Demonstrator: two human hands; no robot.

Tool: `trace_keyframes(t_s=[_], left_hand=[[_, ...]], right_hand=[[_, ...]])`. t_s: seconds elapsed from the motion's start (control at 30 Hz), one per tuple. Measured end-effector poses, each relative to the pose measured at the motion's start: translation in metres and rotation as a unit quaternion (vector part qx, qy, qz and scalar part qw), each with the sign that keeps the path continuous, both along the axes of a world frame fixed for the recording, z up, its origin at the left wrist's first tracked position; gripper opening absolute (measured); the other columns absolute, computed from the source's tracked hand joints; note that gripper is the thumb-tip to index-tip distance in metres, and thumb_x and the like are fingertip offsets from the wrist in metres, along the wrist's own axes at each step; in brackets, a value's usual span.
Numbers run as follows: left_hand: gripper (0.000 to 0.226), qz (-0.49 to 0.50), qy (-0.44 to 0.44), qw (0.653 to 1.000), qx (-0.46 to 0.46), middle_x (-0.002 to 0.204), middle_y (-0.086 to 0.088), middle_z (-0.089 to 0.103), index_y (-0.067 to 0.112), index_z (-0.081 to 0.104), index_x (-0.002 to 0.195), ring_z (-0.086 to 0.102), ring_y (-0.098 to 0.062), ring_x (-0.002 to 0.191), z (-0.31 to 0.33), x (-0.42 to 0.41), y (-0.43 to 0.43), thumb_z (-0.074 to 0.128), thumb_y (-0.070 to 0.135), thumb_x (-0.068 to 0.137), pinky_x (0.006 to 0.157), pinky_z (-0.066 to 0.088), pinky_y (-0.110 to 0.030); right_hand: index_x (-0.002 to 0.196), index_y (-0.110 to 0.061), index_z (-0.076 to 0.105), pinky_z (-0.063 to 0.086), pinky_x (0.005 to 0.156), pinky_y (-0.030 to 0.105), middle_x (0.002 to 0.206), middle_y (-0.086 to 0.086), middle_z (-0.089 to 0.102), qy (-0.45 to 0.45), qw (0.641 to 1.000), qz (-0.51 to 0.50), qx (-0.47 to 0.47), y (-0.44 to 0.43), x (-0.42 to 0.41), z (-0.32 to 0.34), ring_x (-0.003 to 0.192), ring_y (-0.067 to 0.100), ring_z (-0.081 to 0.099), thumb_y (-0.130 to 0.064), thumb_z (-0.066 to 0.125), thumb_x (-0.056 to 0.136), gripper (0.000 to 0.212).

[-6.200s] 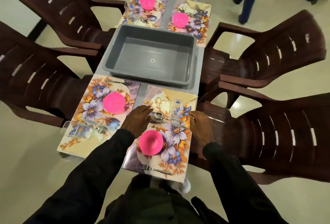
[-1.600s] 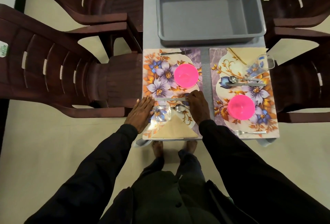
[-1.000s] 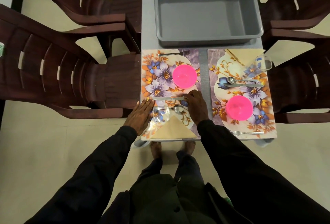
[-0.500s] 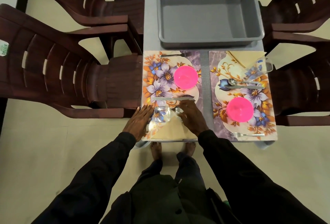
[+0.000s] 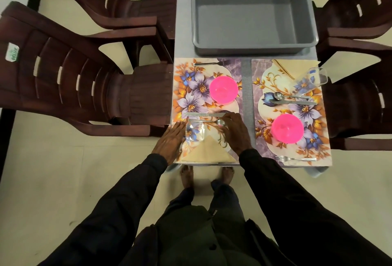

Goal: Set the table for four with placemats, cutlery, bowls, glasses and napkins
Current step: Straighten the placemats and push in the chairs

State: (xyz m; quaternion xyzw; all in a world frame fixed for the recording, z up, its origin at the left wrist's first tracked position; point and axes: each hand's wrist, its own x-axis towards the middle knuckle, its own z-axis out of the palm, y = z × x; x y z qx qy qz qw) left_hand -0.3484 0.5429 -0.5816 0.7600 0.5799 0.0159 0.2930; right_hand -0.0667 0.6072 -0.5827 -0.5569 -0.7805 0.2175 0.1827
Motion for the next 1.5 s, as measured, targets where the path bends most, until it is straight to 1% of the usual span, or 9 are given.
trace_keyframes(t_s=[0.33, 0.4, 0.5, 0.57, 0.67, 0.8, 1.0, 1.3, 1.5], left_hand=[[0.066, 0.057, -0.037, 0.998, 0.019, 0.169, -0.003, 0.021, 0.016, 0.018, 0.162, 0.018, -0.02, 0.156, 0.011, 0.001, -0.01, 0.052, 0.025, 0.106, 0.126, 0.004, -0.028], [0.069, 0.089, -0.076, 0.993, -0.005, 0.167, -0.001, 0.027, 0.019, 0.02, 0.161, 0.025, -0.019, 0.154, 0.02, 0.002, -0.01, 0.057, 0.029, 0.104, 0.126, 0.016, -0.031], [0.084, 0.15, -0.153, 0.974, -0.074, 0.15, 0.013, 0.043, 0.027, 0.025, 0.16, 0.048, -0.005, 0.129, 0.037, 0.006, -0.008, 0.075, 0.03, 0.093, 0.105, 0.04, -0.014], [0.089, 0.185, -0.212, 0.953, -0.11, 0.143, 0.012, 0.051, 0.025, 0.03, 0.159, 0.053, 0.009, 0.114, 0.045, 0.012, -0.005, 0.082, 0.023, 0.086, 0.091, 0.039, 0.002], [0.079, 0.209, -0.256, 0.938, -0.105, 0.135, 0.011, 0.054, 0.015, 0.043, 0.151, 0.054, 0.02, 0.105, 0.051, 0.02, -0.001, 0.083, 0.01, 0.084, 0.084, 0.04, 0.004], [0.056, 0.198, -0.278, 0.938, -0.064, 0.133, 0.002, 0.059, 0.019, 0.058, 0.133, 0.058, 0.001, 0.112, 0.056, 0.03, 0.008, 0.084, 0.012, 0.083, 0.093, 0.049, -0.006], [0.069, 0.199, -0.289, 0.934, -0.067, 0.139, -0.004, 0.061, 0.012, 0.055, 0.141, 0.06, -0.018, 0.126, 0.049, 0.041, 0.023, 0.087, 0.015, 0.079, 0.104, 0.05, -0.024], [0.07, 0.219, -0.302, 0.922, -0.1, 0.145, -0.002, 0.055, 0.016, 0.052, 0.143, 0.052, -0.018, 0.133, 0.052, 0.061, 0.039, 0.084, 0.009, 0.081, 0.101, 0.055, -0.042], [0.07, 0.217, -0.294, 0.925, -0.099, 0.143, -0.002, 0.056, 0.015, 0.053, 0.142, 0.052, -0.016, 0.131, 0.051, 0.064, 0.037, 0.085, 0.01, 0.081, 0.095, 0.046, -0.007]], right_hand=[[0.107, -0.011, 0.069, 0.052, 0.092, 0.041, 0.117, 0.012, 0.067, -0.013, 0.999, -0.019, 0.035, 0.004, 0.003, -0.006, 0.11, 0.028, 0.059, -0.037, 0.058, 0.096, 0.031], [0.115, -0.009, 0.067, 0.049, 0.099, 0.042, 0.125, 0.014, 0.064, -0.01, 0.998, -0.038, 0.041, -0.003, 0.001, -0.003, 0.116, 0.029, 0.056, -0.029, 0.062, 0.096, 0.028], [0.122, -0.007, 0.066, 0.047, 0.102, 0.041, 0.13, 0.015, 0.062, 0.005, 0.998, -0.037, 0.051, -0.027, -0.002, 0.004, 0.122, 0.029, 0.053, -0.02, 0.062, 0.097, 0.028], [0.121, -0.006, 0.066, 0.05, 0.101, 0.044, 0.131, 0.015, 0.062, 0.004, 0.999, -0.016, 0.036, -0.052, -0.004, 0.004, 0.124, 0.03, 0.054, -0.015, 0.065, 0.096, 0.027], [0.121, -0.008, 0.067, 0.053, 0.1, 0.043, 0.133, 0.014, 0.061, 0.01, 0.999, 0.034, 0.001, -0.09, -0.003, -0.001, 0.128, 0.029, 0.054, -0.008, 0.07, 0.093, 0.028], [0.118, -0.009, 0.069, 0.054, 0.101, 0.043, 0.133, 0.014, 0.063, -0.013, 0.995, 0.1, -0.001, -0.114, -0.001, -0.008, 0.127, 0.029, 0.055, -0.005, 0.076, 0.088, 0.031], [0.115, -0.009, 0.071, 0.053, 0.099, 0.043, 0.135, 0.016, 0.062, -0.021, 0.996, 0.09, 0.007, -0.119, -0.006, -0.008, 0.127, 0.033, 0.056, 0.002, 0.077, 0.084, 0.033], [0.118, -0.011, 0.069, 0.051, 0.102, 0.04, 0.141, 0.013, 0.058, -0.029, 0.995, 0.097, -0.008, -0.119, -0.004, -0.016, 0.131, 0.029, 0.052, -0.005, 0.072, 0.09, 0.029], [0.12, -0.011, 0.069, 0.047, 0.105, 0.039, 0.142, 0.013, 0.057, -0.031, 0.995, 0.095, -0.009, -0.12, -0.004, -0.019, 0.132, 0.03, 0.051, -0.003, 0.07, 0.091, 0.03]])
